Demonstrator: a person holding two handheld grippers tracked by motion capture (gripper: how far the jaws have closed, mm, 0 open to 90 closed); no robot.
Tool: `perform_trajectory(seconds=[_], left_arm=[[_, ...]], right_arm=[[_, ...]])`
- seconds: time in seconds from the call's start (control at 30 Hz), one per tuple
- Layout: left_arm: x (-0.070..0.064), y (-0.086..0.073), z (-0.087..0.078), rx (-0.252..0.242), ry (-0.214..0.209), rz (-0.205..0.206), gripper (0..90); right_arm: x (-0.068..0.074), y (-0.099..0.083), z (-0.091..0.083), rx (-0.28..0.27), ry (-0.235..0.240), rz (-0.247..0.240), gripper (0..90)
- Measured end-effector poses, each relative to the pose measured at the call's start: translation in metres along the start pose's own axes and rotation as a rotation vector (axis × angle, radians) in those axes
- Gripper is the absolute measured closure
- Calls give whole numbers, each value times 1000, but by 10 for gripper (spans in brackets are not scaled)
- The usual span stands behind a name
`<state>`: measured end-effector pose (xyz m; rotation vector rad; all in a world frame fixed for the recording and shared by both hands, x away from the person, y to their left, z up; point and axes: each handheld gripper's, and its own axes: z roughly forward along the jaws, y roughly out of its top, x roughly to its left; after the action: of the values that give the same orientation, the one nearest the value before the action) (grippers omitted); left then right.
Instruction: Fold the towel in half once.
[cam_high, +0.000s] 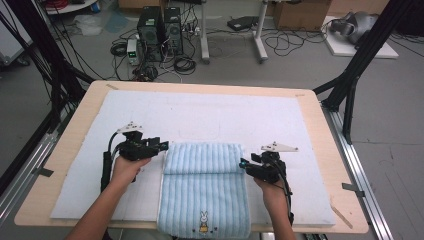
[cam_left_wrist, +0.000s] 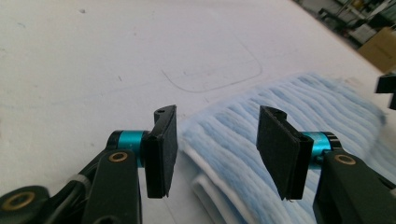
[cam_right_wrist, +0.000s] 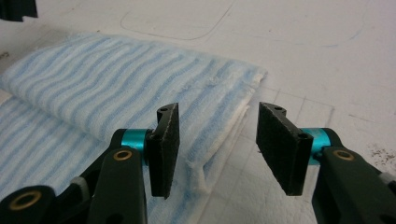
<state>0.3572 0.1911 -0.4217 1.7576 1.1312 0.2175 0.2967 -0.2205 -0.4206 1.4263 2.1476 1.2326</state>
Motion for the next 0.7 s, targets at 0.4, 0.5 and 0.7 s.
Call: perform_trajectory(seconds=[0.4,0.5,0.7], left_arm=[[4,-3,32,102,61,2,466],[4,-6,35,129,74,13,495],[-4,-9,36,158,136,114,796]], right_arm=[[-11,-4,-10,-12,5,25,405],[-13,-5,-10,-13,3,32,401],[-14,-4,-7,-14,-2,36,398]])
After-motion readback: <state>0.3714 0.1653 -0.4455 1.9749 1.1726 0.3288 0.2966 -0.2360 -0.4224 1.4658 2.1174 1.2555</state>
